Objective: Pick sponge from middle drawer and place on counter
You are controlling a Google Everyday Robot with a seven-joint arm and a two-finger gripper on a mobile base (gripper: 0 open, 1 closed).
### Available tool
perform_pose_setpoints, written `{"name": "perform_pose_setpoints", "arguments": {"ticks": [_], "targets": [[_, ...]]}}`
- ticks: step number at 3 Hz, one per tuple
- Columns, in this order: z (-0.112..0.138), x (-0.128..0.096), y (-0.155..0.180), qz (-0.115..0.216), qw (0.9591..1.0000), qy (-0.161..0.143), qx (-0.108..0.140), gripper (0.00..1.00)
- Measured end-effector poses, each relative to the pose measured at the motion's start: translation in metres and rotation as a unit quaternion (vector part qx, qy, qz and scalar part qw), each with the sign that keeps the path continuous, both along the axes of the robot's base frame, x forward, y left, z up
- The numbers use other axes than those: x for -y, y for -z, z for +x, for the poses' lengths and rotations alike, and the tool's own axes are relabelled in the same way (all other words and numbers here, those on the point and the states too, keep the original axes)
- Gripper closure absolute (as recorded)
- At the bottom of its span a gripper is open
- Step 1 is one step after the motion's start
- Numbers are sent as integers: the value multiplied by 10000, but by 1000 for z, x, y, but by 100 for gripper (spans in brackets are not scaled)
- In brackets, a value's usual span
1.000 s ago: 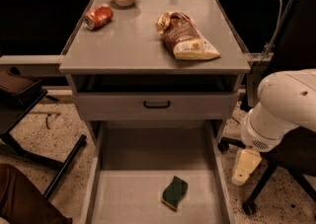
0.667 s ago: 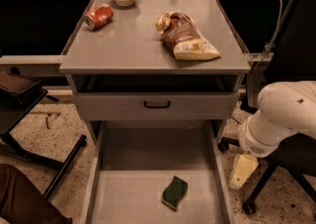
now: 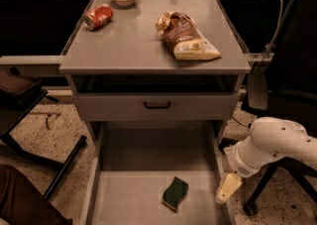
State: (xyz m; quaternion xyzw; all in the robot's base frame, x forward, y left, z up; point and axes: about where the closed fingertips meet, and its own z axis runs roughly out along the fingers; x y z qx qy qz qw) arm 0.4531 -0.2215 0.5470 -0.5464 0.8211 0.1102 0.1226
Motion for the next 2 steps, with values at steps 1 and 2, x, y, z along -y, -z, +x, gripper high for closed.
{"name": "perform_pose_setpoints", "arguments": {"ticks": [1,2], "targets": [[0,0,0,0,10000,0,-1,0],[-11,-9,28,252,9995,0,-199,0]]}}
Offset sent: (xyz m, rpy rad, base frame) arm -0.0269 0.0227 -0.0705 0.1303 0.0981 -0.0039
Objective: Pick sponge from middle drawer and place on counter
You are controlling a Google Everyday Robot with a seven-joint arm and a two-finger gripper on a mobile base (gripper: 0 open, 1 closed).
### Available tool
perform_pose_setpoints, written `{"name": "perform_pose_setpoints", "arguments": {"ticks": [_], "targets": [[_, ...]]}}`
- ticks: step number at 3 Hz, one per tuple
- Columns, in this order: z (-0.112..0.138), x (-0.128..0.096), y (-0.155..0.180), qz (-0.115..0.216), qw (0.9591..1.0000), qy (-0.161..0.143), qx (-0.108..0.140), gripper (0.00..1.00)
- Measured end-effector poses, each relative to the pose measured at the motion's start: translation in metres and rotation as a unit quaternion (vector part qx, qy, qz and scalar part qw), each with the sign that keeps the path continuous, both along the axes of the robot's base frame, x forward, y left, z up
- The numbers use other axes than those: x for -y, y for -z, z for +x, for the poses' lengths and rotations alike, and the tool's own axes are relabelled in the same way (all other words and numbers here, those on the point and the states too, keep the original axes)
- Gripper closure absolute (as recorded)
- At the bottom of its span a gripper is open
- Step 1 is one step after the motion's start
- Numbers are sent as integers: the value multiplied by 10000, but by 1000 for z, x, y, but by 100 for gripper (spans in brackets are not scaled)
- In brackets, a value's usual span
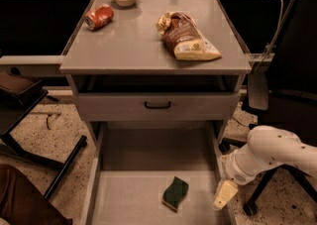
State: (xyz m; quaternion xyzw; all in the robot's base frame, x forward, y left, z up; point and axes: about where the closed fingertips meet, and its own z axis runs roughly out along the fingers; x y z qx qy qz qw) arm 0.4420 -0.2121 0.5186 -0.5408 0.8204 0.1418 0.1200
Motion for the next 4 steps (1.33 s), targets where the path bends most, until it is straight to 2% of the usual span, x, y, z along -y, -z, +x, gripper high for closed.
{"name": "perform_pose_setpoints", "arguments": {"ticks": [1,2,3,4], "targets": [[-24,-22,41,248,9993,-229,-178,0],[-34,-47,90,564,9970,-453,-265,0],[-34,-47,91,565,9970,-454,-265,0],[-28,-77,108,691,9943,-789,-181,0]]}}
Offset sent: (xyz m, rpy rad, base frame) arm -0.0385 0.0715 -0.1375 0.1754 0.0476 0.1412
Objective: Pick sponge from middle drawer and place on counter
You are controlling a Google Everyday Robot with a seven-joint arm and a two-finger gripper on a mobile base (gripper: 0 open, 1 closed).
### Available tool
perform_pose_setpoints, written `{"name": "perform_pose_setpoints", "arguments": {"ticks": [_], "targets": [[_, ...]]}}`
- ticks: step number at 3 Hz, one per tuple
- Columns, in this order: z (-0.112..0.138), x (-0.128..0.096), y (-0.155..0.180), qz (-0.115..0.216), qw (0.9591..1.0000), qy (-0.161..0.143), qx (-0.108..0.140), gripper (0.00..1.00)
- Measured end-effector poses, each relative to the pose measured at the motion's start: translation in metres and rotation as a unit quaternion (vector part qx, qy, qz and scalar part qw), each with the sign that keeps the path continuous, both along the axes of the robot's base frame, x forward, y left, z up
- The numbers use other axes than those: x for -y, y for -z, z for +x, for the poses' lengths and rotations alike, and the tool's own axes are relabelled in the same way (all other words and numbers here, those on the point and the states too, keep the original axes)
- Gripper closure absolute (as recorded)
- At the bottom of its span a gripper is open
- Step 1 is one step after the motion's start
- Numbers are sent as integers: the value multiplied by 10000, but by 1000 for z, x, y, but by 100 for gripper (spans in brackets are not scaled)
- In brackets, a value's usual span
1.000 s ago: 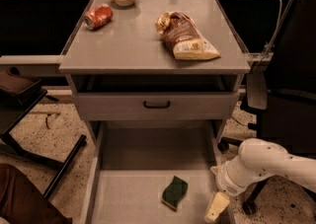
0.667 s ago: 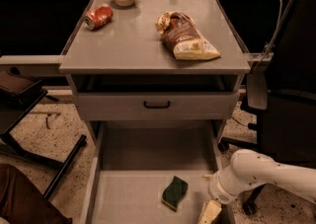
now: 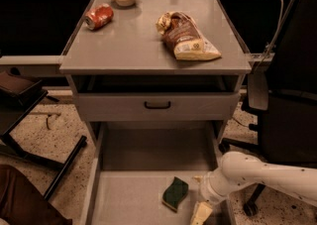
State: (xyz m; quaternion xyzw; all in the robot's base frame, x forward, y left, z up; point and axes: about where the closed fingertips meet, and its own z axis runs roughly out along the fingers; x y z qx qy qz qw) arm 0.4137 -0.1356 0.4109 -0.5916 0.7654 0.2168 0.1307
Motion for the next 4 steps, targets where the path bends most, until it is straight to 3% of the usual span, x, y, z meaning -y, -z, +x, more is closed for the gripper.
{"name": "perform_pose_setpoints", "arguments": {"ticks": [2,4], "targets": [[22,-56,27,204,9987,-201,417,0],[30,-68,32,294,9979,-240,520,0]]}}
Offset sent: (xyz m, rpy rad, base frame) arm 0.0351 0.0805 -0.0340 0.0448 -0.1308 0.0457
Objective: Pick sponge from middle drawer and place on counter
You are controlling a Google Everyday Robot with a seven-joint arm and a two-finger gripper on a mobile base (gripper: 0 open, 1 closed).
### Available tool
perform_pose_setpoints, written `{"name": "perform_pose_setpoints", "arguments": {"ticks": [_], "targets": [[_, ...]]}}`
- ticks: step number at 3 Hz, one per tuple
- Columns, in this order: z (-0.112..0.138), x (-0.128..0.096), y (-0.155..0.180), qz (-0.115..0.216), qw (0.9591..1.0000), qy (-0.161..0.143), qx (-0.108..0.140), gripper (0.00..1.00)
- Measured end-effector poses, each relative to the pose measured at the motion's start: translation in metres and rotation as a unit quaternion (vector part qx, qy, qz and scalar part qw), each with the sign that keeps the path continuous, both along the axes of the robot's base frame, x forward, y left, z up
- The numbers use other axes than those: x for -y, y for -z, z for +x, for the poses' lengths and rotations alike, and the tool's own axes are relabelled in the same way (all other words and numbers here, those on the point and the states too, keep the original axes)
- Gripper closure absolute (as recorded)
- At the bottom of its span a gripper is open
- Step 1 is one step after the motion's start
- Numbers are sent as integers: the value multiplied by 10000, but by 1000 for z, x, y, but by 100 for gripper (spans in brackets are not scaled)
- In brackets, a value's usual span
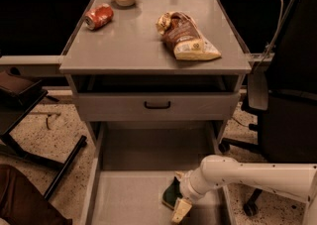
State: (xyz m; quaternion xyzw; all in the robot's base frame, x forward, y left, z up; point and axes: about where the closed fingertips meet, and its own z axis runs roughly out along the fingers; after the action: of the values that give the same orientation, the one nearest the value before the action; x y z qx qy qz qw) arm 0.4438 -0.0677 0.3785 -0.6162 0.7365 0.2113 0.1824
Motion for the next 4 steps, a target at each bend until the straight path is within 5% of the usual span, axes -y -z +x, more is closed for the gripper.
{"name": "perform_pose_setpoints", "arguments": {"ticks": [2,4], "targets": [[24,-17,9,110,9998,16,180,0],[55,1,12,-165,9987,190,441,0]]}}
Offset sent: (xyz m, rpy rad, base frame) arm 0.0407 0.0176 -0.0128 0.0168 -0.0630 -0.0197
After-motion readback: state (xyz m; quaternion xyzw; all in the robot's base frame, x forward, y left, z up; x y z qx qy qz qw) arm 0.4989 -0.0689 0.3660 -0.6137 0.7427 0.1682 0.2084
